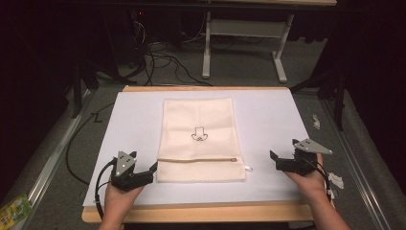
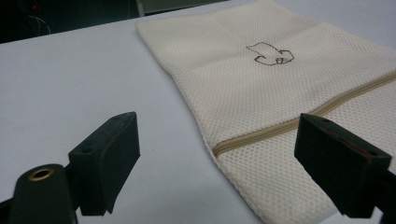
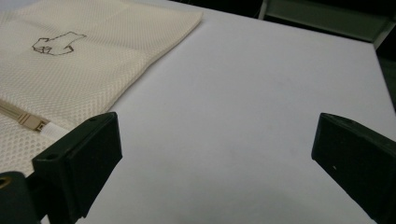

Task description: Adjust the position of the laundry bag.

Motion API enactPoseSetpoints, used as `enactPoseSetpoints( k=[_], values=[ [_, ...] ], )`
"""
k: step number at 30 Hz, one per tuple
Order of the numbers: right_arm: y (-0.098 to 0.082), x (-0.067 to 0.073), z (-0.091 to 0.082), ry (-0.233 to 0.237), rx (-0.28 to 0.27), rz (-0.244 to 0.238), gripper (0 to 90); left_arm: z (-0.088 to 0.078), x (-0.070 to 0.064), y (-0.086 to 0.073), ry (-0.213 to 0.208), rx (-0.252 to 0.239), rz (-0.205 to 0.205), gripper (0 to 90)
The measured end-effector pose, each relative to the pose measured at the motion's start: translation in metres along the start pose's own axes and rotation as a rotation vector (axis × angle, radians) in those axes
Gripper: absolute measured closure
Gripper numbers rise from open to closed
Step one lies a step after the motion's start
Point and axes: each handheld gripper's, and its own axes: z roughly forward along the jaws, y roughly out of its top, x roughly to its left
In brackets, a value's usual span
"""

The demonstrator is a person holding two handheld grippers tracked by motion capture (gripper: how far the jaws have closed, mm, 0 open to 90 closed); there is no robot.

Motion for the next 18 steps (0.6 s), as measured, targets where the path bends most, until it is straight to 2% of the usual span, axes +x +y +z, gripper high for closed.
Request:
enactPoseSetpoints(
  k=[2,6,13,16,18],
  values=[
    [-0.0016,0.0011,-0.0002,0.014,0.005,0.019,0.9,-0.0005,0.0009,0.0018,0.0,-0.001,0.005,12.9],
    [-0.0028,0.0012,-0.0049,0.006,-0.011,0.014,0.9,0.0034,0.0038,0.0041,-0.011,0.017,-0.012,9.8],
    [-0.0027,0.001,-0.0065,0.024,-0.015,0.036,1.6,0.0061,0.0025,0.0035,-0.007,0.027,0.002,13.1],
    [-0.0007,0.0021,-0.0066,0.042,-0.014,0.043,2.3,0.0078,0.0033,0.0014,-0.004,0.045,-0.012,15.6],
    [-0.0001,0.0033,-0.0065,0.058,-0.011,0.042,2.4,0.0083,0.0041,0.0005,-0.016,0.044,-0.024,16.2]
  ],
)
